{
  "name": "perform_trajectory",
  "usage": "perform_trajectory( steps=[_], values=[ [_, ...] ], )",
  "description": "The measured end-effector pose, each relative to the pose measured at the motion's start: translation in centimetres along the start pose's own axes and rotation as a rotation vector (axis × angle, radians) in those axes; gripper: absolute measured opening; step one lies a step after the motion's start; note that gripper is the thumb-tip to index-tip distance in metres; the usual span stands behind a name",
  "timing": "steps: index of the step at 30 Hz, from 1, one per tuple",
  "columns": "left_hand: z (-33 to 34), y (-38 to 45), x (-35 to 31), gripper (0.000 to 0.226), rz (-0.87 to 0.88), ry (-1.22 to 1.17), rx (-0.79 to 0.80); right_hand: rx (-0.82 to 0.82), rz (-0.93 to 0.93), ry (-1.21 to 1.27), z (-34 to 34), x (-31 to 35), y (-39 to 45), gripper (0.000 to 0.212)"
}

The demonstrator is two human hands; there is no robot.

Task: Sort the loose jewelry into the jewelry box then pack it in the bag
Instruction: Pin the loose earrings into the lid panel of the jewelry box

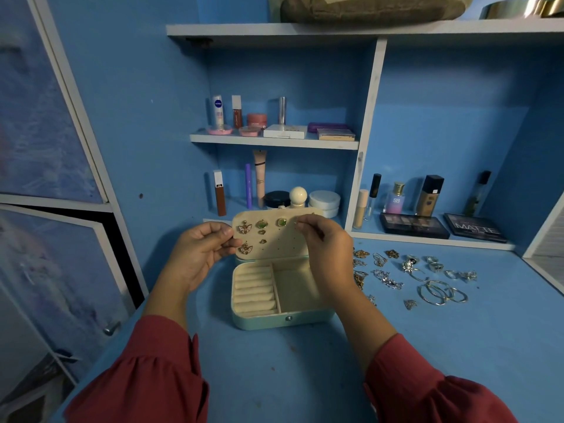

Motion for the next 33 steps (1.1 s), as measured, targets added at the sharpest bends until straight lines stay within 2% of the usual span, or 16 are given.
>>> perform_trajectory(
  steps=[5,11,22,33],
  values=[
    [-0.05,-0.02,-0.01,0.009,0.000,0.001,0.009,0.035,0.076,0.081,0.03,-0.07,-0.01,0.016],
    [-0.05,-0.03,0.01,0.010,0.005,0.004,0.012,-0.033,0.140,0.112,0.19,-0.14,0.29,0.009],
    [-0.16,-0.09,0.04,0.010,0.002,0.007,0.011,0.027,0.159,0.106,-0.04,0.16,0.00,0.014],
    [-0.21,-0.01,0.09,0.009,-0.001,0.010,0.019,-0.038,0.205,0.129,0.36,0.10,0.58,0.005]
  ],
)
Point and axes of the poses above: each hand's wrist, its own y-axis towards the middle knuckle, its own z-axis out of the palm, x = y × z, the point moved 1 cm from there along y, towards the middle knuckle, and after that the axes turned 7 degrees about x, right-handed, at the moved point
